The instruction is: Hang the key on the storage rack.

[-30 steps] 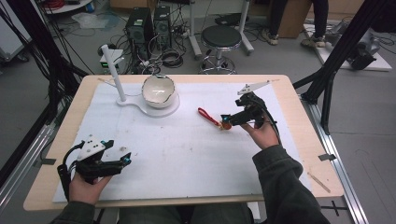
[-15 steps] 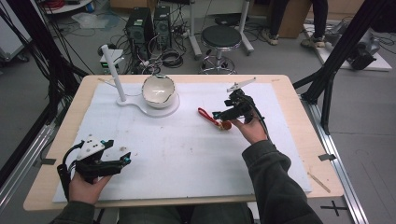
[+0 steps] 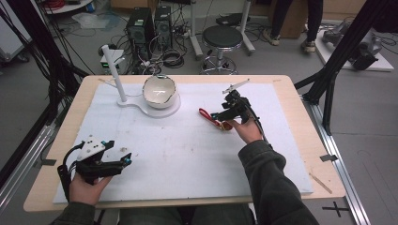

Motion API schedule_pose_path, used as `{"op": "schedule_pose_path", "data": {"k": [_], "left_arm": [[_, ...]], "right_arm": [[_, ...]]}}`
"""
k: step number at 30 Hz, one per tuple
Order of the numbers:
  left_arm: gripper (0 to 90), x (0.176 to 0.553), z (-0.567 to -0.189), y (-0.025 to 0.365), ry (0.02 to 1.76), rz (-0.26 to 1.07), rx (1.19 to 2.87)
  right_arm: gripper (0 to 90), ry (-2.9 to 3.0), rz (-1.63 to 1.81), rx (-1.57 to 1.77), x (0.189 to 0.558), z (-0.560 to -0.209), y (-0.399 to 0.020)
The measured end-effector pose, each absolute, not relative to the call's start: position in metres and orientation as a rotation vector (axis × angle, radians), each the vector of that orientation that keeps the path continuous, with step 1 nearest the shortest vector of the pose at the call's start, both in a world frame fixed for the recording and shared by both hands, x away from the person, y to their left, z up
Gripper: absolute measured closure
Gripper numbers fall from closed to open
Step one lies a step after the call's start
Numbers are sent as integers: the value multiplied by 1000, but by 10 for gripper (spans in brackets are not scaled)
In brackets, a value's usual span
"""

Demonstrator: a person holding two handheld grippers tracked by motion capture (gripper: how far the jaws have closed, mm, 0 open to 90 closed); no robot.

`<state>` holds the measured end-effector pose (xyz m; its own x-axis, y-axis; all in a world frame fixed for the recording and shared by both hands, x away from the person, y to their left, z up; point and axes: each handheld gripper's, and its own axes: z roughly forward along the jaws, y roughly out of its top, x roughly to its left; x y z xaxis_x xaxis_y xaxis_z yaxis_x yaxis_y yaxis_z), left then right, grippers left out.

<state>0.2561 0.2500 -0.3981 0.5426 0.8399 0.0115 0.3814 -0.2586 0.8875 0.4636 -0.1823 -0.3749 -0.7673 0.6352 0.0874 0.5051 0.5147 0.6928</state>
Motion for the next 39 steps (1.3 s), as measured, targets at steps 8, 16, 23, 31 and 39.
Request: {"op": "schedule_pose_path", "data": {"k": [8, 16, 23, 31, 39], "left_arm": [[216, 256, -398, 250, 1002, 623, 1855], [216, 256, -398, 250, 1003, 619, 1852], [216, 257, -398, 251, 1002, 619, 1855], [216, 257, -399, 250, 1003, 618, 1853], [216, 257, -399, 250, 1002, 620, 1855]], "right_arm": [[276, 2602, 1059, 983, 469, -385, -176], [340, 2629, 1034, 997, 473, -395, -172], [430, 2661, 963, 1000, 477, -404, -167], [532, 2685, 913, 1025, 479, -410, -167], [639, 2693, 859, 1037, 481, -417, -166]]}}
